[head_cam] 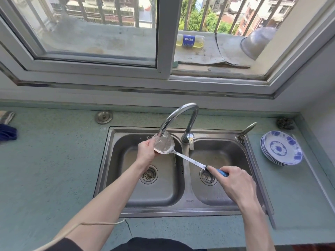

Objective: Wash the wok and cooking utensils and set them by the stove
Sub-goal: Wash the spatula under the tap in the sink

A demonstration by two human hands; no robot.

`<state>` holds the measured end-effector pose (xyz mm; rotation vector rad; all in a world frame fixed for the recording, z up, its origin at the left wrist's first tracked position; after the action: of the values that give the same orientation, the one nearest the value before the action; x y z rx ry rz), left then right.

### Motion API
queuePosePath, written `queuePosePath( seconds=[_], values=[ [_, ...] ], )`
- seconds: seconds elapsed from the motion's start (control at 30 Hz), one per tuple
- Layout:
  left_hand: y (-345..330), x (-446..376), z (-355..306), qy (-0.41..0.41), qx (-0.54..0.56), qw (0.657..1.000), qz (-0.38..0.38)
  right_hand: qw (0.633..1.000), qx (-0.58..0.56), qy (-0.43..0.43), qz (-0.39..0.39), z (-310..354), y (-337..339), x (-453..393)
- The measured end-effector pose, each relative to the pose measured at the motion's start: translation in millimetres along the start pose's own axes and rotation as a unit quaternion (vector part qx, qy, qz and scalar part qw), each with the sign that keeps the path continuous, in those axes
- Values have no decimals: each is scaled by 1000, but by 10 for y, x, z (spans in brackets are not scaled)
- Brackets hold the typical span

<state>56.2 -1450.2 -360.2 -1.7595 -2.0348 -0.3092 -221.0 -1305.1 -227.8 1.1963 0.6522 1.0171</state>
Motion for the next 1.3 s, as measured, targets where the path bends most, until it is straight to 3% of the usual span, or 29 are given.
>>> queuePosePath(
  seconds=[0.1,0.2,0.27,0.37,0.43,0.63,0.77,0.9,1.0,1.17,1.23,1.3],
  values=[
    [52,-63,-7,-48,-92,994,-18,1000,0,11,-12,56,11,21],
    [-29,-17,-134,-141,-269,953,-17,999,-4,18,-35,140,26,47],
    [-100,20,-200,-216,-421,880,-38,999,-5,22,-47,176,34,49],
    [-194,49,-267,-285,-639,707,-97,998,2,30,-53,222,26,53],
    [-326,114,-237,-316,-694,644,-62,998,6,33,-55,271,-3,58],
    [-505,225,-6,-385,-625,659,161,998,22,29,-55,322,-43,78],
    [-339,8,-102,-341,-664,655,122,999,32,27,-28,317,-92,140],
    [-144,-296,-222,-225,-667,710,10,997,50,42,-29,387,-83,247],
    [-193,-161,-201,-257,-681,685,-33,997,48,45,-39,490,-65,270],
    [-431,139,107,-300,-611,720,136,999,19,13,-41,492,-107,173],
    [-384,170,138,-334,-603,704,170,999,8,4,-36,443,-133,156],
    [-305,83,81,-341,-624,687,149,1000,3,6,-23,442,-150,188]
  ],
)
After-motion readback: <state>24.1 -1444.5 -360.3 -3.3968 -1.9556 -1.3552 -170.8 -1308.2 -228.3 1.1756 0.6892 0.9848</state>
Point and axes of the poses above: each hand's wrist, its own x-axis away from the middle knuckle, its own y-axis out of the back of the hand, z = x × y, the point moved 5 cm from there along -x, towards the middle knuckle, and after that the axes turned 5 degrees about -z, right-handed, at the moved point
